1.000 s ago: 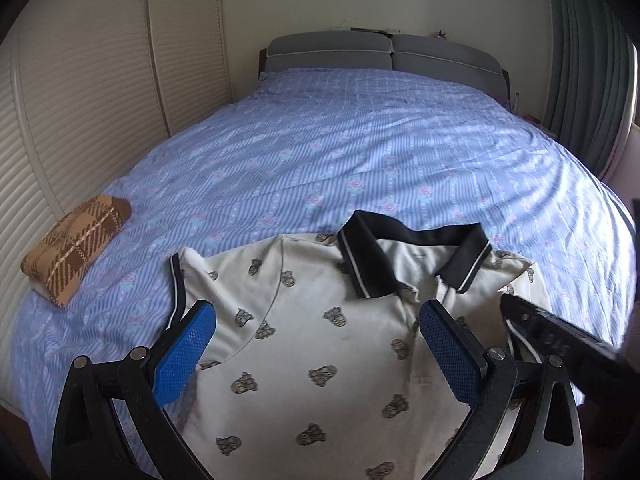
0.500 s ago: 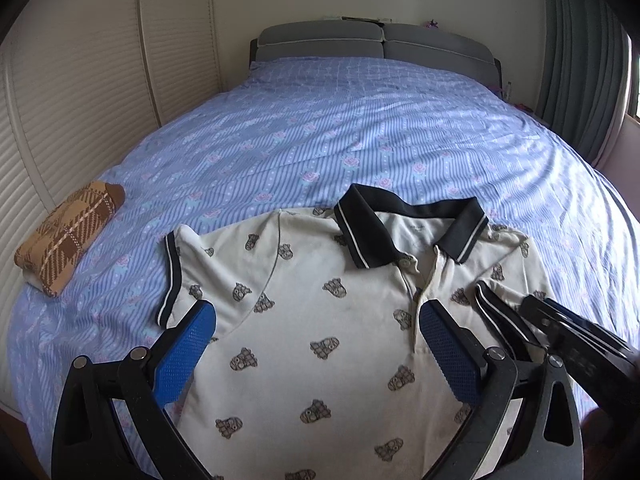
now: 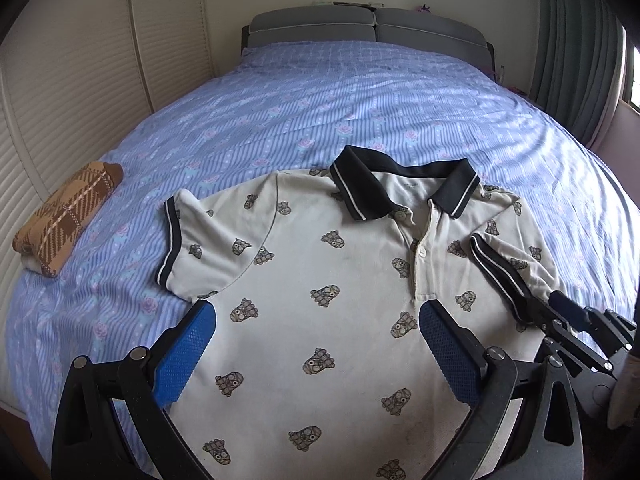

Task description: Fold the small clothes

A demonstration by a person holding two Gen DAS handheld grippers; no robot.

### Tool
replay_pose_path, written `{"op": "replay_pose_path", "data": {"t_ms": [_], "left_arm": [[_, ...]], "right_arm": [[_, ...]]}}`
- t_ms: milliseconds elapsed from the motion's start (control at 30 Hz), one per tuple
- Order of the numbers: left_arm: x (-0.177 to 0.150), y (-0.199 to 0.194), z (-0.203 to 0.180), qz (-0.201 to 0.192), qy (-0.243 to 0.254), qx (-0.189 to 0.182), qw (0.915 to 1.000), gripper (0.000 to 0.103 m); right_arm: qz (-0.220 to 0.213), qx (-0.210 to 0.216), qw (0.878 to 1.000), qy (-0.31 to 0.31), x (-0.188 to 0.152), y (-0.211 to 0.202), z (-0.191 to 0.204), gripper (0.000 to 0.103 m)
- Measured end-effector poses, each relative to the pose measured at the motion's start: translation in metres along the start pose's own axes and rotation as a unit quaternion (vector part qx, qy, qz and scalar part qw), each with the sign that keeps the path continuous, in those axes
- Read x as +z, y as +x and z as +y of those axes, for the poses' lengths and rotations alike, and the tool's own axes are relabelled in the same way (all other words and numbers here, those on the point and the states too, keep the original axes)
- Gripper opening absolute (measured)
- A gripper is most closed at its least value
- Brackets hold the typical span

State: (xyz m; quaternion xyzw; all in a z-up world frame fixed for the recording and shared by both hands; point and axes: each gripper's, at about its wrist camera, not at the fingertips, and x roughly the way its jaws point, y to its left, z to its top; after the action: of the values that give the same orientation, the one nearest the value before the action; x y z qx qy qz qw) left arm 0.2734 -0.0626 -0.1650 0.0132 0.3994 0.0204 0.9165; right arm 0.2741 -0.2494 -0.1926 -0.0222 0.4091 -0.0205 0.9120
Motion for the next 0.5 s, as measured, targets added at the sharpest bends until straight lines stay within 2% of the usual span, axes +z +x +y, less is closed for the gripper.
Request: {"op": "replay_pose_path", "data": {"t_ms": [33,67,233,333,500], "left_arm": [[0.0,0.0,0.003,-0.001,-0.002,0.001,1.0,0.103],[0.0,0.0,0.004,-0.001,-0.004,0.002,1.0,0.103],[0.0,0.002,0.014,0.001,-0.012,0.006,0.9999,0.103],[-0.002,0.005,0.017,0.007,-0.013,0.008,0.9999,0.103],[-0.003,0.007,0.027,0.013,-0.016,0.012,0.9997,0.103]], "right_arm": [[0.005,-0.01,1.0,-0.008,0.0,0.004,0.002,0.014],[0.011,-0.011,1.0,-0.01,-0.001,0.006,0.003,0.007],[0.026,0.019,0.999,-0.005,-0.01,0.001,0.009,0.005],[0.05,0.037,0.998,0.003,-0.021,0.009,0.012,0.004],[0.048,0.047,0.998,0.022,-0.021,0.008,0.009,0.007]]}}
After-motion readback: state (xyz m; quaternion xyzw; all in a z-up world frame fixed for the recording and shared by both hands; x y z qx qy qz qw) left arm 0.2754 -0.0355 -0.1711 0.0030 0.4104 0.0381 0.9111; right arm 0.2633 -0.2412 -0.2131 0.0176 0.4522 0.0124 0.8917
